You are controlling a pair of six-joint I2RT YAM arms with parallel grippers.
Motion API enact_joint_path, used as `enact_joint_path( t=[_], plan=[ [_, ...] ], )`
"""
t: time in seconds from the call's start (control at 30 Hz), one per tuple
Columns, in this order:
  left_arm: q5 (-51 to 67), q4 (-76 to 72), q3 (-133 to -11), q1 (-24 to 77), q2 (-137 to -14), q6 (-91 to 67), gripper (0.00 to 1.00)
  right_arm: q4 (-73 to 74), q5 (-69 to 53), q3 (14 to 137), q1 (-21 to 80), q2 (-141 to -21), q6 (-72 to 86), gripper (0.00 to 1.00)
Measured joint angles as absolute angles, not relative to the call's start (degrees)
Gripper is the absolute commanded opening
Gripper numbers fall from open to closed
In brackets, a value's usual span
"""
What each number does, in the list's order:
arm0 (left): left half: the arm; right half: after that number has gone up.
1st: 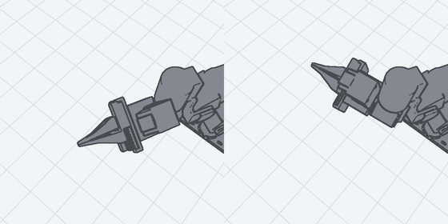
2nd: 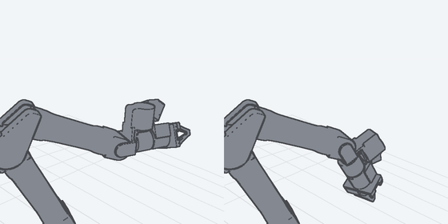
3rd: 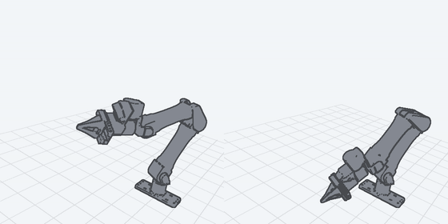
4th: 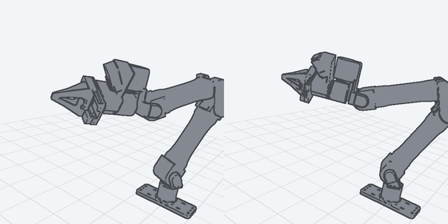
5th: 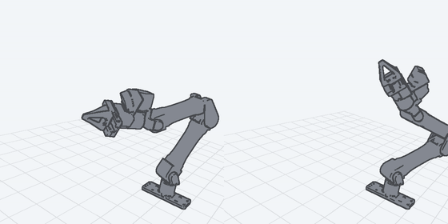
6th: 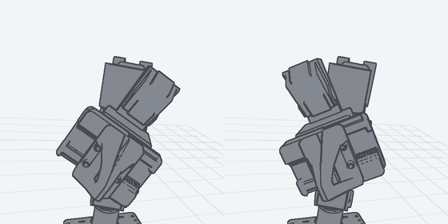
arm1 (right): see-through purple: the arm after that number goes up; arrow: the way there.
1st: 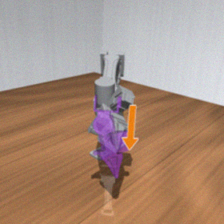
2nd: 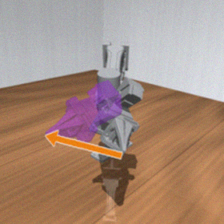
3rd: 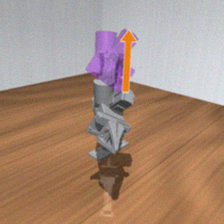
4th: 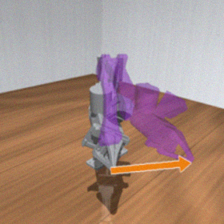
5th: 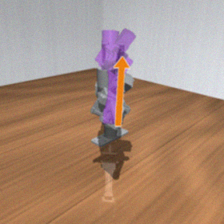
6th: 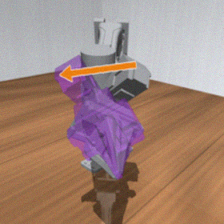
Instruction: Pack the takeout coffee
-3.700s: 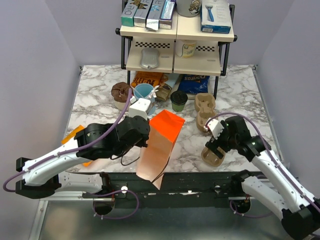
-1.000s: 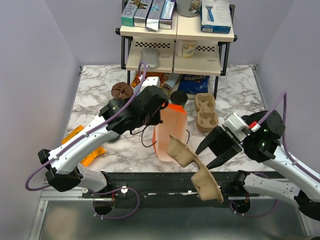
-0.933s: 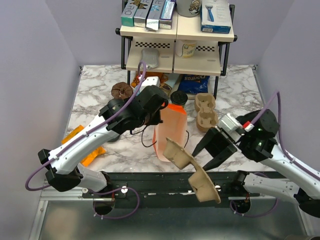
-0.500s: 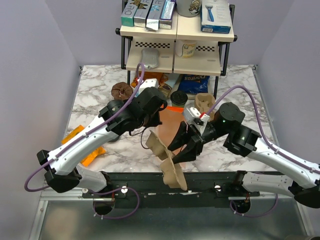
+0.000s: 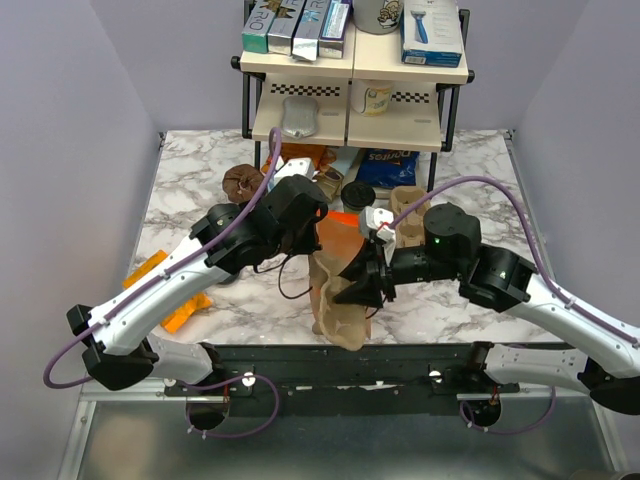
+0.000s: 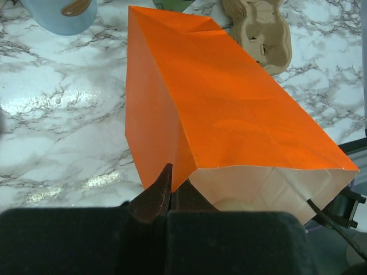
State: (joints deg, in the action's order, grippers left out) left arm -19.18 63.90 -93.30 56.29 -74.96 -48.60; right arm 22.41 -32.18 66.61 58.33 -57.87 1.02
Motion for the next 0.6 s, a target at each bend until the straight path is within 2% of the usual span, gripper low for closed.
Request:
enact_joint_path(
  t=[0.23,0.6],
  plan=[
    [-18.39,63.13,-93.27,56.31,-74.96,-46.35,0.0,30.55,-22.31,69.06,58.33,-59.46,-1.96,0.32],
    [-16.69,63.05,-93.23,56.31,-75.0,-42.26,0.0,33.15,-12.23,69.14,58.28,-59.68,-15.2,0.31]
  ],
)
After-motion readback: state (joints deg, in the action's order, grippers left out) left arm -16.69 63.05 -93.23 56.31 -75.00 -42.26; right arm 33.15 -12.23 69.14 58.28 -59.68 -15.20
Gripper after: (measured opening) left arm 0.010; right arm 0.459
